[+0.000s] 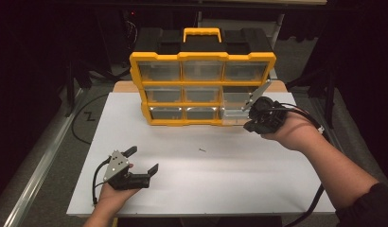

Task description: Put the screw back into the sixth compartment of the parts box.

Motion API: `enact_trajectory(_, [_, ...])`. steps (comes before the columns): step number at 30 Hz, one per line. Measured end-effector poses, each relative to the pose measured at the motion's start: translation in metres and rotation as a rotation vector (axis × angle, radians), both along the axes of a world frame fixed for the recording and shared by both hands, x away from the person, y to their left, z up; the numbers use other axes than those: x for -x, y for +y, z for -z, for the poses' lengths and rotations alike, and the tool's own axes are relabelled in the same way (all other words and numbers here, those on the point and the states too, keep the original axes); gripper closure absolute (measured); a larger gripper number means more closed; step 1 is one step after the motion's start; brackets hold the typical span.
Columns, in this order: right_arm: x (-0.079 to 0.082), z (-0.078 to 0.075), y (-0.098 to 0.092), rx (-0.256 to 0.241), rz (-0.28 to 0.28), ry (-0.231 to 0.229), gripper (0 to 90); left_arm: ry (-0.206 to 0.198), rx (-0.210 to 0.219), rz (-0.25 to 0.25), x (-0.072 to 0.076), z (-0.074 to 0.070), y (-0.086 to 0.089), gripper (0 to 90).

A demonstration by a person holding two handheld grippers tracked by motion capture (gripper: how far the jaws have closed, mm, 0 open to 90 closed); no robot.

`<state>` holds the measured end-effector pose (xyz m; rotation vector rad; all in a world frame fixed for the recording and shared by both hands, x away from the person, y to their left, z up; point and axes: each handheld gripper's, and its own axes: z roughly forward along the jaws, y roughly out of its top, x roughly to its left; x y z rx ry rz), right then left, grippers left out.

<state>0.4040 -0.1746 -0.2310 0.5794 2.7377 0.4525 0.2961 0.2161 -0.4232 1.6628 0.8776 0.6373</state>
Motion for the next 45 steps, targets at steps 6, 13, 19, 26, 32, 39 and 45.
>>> enact_trajectory(6, [-0.001, -0.008, 0.001, 0.004, -0.001, -0.015, 89.7, -0.001, 0.002, 0.0, 0.0, 0.0, 0.0, 2.3])
enact_trajectory(13, [-0.002, -0.016, 0.002, 0.003, -0.001, -0.028, 89.6, -0.001, 0.003, -0.001, 0.0, 0.0, 0.0, 2.3])
enact_trajectory(19, [-0.004, -0.022, 0.005, 0.009, -0.003, -0.039, 89.7, -0.002, 0.007, -0.002, 0.0, 0.0, 0.0, 2.3])
enact_trajectory(26, [-0.007, -0.028, 0.01, 0.011, -0.005, -0.052, 89.7, 0.0, 0.007, 0.0, 0.0, 0.0, 0.0, 2.3])
enact_trajectory(32, [-0.011, -0.031, 0.015, 0.02, -0.008, -0.062, 89.7, 0.001, 0.008, 0.0, 0.0, 0.0, 0.0, 2.3])
enact_trajectory(39, [-0.019, -0.032, 0.019, 0.026, 0.0, -0.065, 89.7, 0.0, 0.009, 0.0, 0.0, 0.0, 0.0, 2.3])
enact_trajectory(45, [-0.025, -0.031, 0.021, 0.023, 0.007, -0.063, 89.7, 0.002, 0.007, -0.001, 0.0, 0.0, 0.001, 2.3])
